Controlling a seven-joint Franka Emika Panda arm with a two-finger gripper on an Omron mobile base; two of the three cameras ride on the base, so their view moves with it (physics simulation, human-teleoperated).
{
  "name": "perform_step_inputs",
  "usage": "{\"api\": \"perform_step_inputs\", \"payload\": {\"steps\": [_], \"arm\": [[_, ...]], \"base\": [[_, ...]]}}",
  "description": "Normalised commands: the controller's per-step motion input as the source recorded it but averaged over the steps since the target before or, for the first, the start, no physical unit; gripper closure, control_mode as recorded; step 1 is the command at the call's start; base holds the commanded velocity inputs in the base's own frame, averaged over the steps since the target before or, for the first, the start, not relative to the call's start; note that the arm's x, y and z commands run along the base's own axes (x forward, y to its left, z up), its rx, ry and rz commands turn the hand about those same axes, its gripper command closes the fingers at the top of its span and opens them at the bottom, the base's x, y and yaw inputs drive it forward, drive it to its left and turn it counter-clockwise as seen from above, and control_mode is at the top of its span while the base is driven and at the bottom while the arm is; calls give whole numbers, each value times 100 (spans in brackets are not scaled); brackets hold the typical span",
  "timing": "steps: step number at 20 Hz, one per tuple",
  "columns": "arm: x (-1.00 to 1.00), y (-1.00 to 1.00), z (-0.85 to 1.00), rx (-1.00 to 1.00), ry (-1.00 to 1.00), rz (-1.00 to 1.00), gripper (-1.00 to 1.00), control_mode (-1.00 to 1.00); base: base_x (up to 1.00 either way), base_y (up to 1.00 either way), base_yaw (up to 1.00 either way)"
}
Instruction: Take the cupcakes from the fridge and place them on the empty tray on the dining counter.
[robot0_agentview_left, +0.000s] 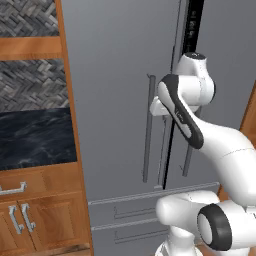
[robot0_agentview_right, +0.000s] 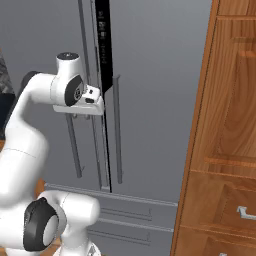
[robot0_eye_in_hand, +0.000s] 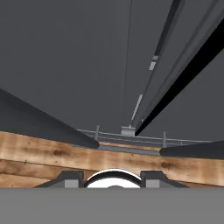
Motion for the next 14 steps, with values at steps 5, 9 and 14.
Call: {"api": "perform_step_inputs", "payload": {"steps": [5, 9, 14], "arm": [[-61, 2, 0, -1, -7, 0, -100, -100], [-95, 0, -1, -1, -14, 0, -100, -100], [-96, -1, -3, 0, -18, -1, -100, -100]], "base": [[0, 0, 0], [0, 0, 0], [0, 0, 0]]}}
